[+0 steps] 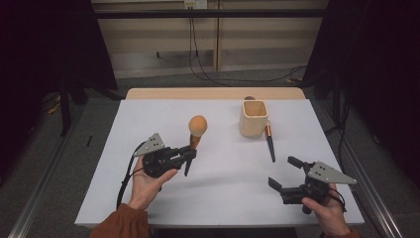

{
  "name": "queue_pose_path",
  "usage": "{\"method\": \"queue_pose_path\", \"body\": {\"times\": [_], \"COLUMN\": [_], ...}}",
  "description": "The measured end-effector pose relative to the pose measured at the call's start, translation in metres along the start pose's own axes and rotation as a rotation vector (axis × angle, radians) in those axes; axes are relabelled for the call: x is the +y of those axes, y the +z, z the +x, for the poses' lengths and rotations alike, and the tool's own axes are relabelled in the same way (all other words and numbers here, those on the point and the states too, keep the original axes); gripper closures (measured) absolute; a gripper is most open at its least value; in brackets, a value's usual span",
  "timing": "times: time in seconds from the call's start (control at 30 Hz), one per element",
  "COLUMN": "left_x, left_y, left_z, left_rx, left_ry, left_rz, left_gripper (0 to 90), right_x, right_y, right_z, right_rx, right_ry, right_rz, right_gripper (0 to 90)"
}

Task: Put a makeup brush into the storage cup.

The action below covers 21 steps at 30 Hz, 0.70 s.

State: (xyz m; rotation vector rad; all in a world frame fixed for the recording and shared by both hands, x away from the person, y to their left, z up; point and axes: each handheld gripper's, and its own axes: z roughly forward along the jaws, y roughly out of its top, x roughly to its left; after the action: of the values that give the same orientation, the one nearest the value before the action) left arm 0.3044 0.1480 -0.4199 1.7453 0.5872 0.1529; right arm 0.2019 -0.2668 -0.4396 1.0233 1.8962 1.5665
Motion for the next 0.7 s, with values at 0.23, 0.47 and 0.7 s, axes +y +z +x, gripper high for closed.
{"method": "queue_pose_path", "body": {"times": [0.23, 0.47, 0.7], "left_x": [-0.004, -0.003, -0.002], "left_y": [0.007, 0.013, 0.028], "left_z": [-0.005, -0.011, -0.018], "left_rx": [-0.020, -0.038, -0.063], "left_ry": [0.009, 0.020, 0.041], "left_rz": [-0.005, -0.010, -0.009], "left_gripper": [74.3, 74.4, 74.4], "right_x": [0.007, 0.017, 0.031], "right_y": [0.015, 0.025, 0.039], "right_z": [0.012, 0.020, 0.026], "right_rx": [0.067, 0.112, 0.145], "right_ry": [0.014, 0.000, -0.002], "right_rz": [0.015, -0.010, -0.035], "right_gripper": [0.0, 0.0, 0.0]}}
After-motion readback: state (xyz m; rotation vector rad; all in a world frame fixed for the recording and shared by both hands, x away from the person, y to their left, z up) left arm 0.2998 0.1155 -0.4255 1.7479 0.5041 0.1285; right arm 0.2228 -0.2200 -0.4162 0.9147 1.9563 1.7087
